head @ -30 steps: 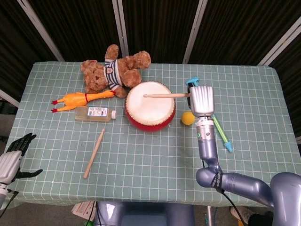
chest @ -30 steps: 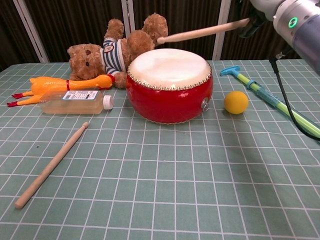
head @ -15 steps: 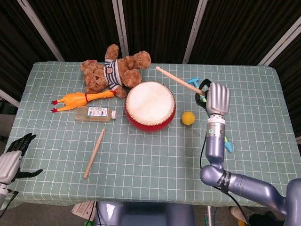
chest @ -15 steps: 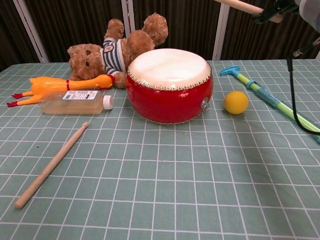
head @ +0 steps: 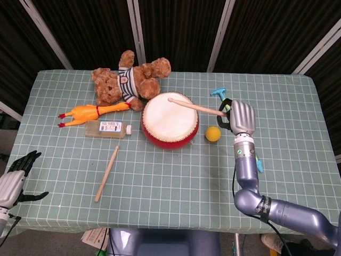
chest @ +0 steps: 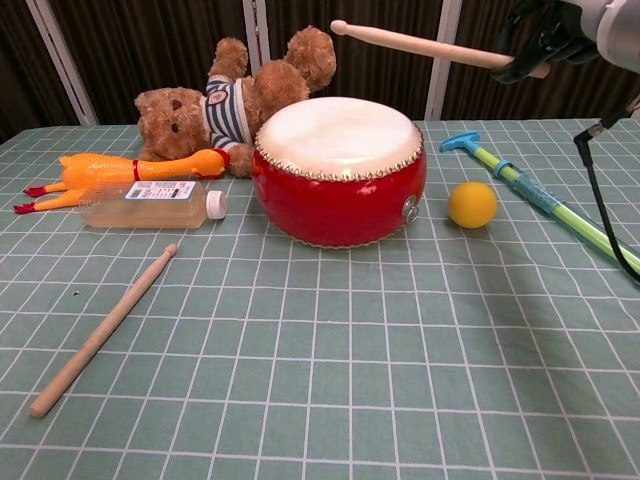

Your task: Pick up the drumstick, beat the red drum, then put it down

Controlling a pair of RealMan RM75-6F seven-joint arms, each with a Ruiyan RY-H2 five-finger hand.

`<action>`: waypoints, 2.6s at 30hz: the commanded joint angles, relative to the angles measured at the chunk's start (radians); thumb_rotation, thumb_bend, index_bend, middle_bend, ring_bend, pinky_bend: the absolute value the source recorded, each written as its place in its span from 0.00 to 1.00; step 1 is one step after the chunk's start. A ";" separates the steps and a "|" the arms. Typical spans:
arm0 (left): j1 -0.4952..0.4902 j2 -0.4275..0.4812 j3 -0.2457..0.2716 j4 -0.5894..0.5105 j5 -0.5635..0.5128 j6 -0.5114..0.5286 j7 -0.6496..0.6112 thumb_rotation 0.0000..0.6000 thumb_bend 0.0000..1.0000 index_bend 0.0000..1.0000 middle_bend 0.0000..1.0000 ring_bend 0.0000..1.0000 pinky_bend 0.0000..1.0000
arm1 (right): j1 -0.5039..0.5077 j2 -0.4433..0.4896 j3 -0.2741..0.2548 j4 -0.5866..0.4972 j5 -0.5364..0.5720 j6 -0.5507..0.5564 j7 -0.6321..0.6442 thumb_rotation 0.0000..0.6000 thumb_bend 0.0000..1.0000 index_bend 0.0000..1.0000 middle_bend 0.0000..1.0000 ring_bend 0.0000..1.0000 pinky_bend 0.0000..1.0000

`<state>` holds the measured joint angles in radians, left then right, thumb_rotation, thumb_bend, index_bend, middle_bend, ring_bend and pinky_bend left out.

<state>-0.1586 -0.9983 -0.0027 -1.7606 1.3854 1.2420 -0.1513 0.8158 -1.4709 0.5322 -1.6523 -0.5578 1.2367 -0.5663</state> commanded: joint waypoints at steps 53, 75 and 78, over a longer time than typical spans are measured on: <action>-0.005 0.007 0.003 -0.004 0.001 -0.011 -0.018 1.00 0.02 0.00 0.00 0.00 0.03 | 0.214 -0.017 -0.269 0.099 0.083 0.106 -0.379 1.00 0.67 1.00 1.00 1.00 0.99; 0.002 -0.003 0.004 0.003 0.015 0.014 0.006 1.00 0.02 0.00 0.00 0.00 0.03 | -0.101 0.206 -0.361 -0.222 -0.111 0.177 -0.076 1.00 0.67 1.00 1.00 1.00 0.99; 0.004 -0.008 0.004 0.004 0.018 0.021 0.016 1.00 0.02 0.00 0.00 0.00 0.03 | -0.162 0.231 -0.419 -0.243 -0.170 0.175 -0.026 1.00 0.67 1.00 1.00 1.00 0.99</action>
<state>-0.1555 -1.0055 0.0011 -1.7572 1.4031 1.2622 -0.1368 0.6943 -1.2636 0.1526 -1.8741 -0.6852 1.4099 -0.6290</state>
